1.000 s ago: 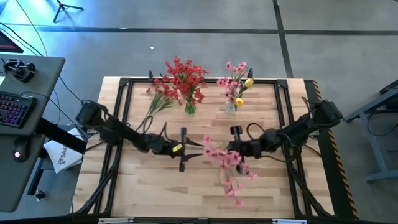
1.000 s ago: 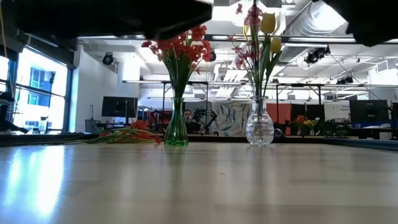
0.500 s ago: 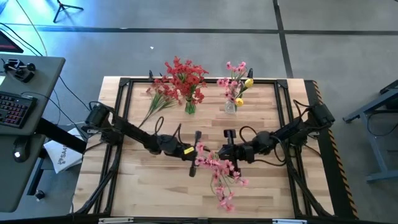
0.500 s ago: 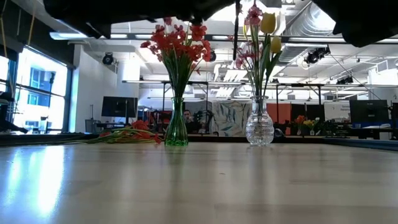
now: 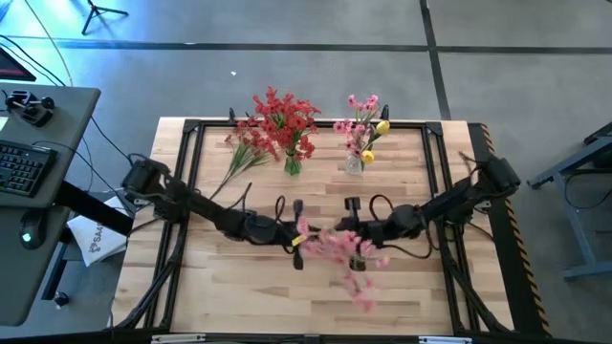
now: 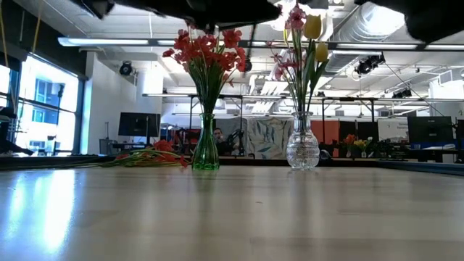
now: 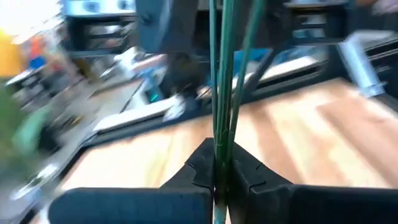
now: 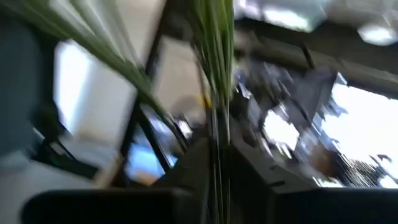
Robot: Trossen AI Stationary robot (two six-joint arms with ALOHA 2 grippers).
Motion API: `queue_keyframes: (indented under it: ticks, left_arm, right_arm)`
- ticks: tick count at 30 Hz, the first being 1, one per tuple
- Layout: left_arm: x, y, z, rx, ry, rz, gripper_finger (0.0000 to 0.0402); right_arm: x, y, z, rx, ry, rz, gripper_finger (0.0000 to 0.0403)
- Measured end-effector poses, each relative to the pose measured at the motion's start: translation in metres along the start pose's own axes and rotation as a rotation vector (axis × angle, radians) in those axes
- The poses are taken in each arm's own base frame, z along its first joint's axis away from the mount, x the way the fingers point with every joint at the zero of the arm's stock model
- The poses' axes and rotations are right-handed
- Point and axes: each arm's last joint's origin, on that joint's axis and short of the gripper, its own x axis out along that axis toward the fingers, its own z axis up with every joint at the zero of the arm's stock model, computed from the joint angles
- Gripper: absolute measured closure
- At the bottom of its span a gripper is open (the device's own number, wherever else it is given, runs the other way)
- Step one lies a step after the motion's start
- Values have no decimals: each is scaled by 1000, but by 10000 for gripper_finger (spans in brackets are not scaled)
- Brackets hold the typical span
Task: Sort flowers into vase by color
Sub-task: Put the pink flower into the transparent vase
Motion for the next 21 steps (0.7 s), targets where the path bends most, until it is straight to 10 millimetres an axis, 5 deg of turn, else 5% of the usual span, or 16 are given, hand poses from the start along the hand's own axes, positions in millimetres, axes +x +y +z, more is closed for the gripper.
queue_keyframes:
  ticks: [6,11,21]
  left_arm:
    - [-21,13,12,-16,141,155,399]
    - [-27,19,18,-24,150,185,400]
    - [-21,22,12,-32,161,185,401]
  right_arm:
    - [-15,-4,18,-16,315,-191,231]
    - [-26,-3,13,81,475,-187,164]
    - [-2,0,7,37,251,-292,166]
